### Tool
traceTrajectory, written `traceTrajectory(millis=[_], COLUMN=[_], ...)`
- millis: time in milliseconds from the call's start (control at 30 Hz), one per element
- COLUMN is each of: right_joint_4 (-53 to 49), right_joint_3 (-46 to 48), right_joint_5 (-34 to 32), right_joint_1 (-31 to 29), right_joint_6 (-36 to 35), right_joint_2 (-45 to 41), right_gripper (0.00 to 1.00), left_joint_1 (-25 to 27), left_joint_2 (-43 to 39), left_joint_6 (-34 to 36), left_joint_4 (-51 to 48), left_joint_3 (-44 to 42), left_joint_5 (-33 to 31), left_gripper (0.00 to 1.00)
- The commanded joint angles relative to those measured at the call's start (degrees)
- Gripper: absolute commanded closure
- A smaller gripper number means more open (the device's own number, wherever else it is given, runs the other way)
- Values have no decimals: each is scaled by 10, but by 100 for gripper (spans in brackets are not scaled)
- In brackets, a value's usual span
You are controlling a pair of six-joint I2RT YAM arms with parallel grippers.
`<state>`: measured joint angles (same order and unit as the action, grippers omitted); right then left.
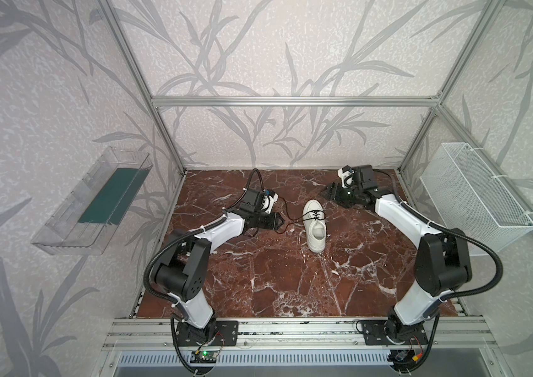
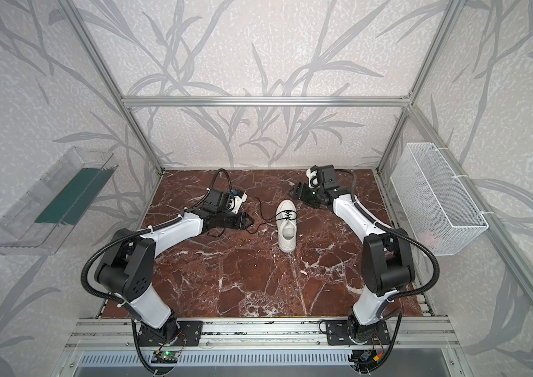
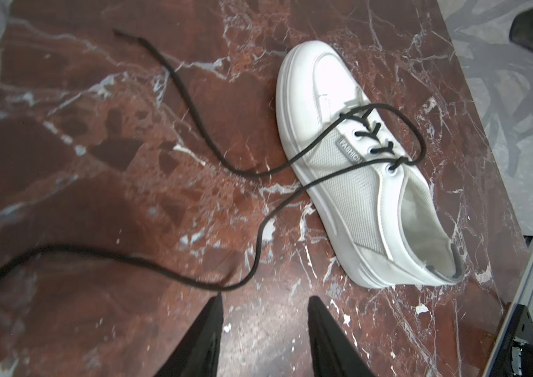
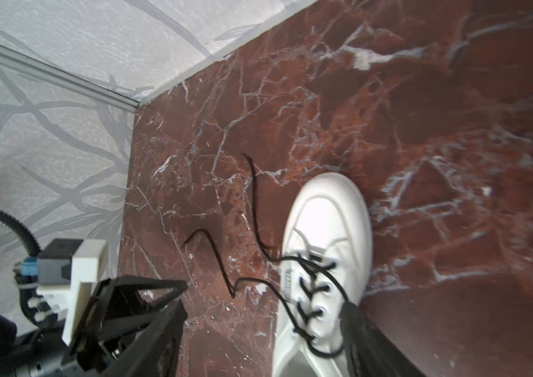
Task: Tie the shoes
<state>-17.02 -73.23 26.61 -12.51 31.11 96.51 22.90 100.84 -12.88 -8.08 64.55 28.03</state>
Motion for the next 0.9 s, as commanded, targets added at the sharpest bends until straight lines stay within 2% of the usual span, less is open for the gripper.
traceTrajectory(millis=[0,233,433,567,867], right_joint_4=[11,26,11,7,14], right_joint_3=[31,43,30,39,34], right_joint_5=[28,75,88,63,68], right_joint_1=[24,67,79,79,77], right_joint_6=[-34,-38,-55,-63,-62], right_joint_2=[-29,-9,-1,-10,7], right_gripper=[25,26,27,27,29], left_joint_1=[11,43,58,61,61], left_joint_2=[44,158,195,203,189], left_joint_6=[28,11,-2,-5,-9], left_joint_4=[9,8,-10,-18,-9], left_joint_3=[58,161,183,185,150], left_joint_5=[32,84,55,62,88], left_gripper=[55,55,55,56,56])
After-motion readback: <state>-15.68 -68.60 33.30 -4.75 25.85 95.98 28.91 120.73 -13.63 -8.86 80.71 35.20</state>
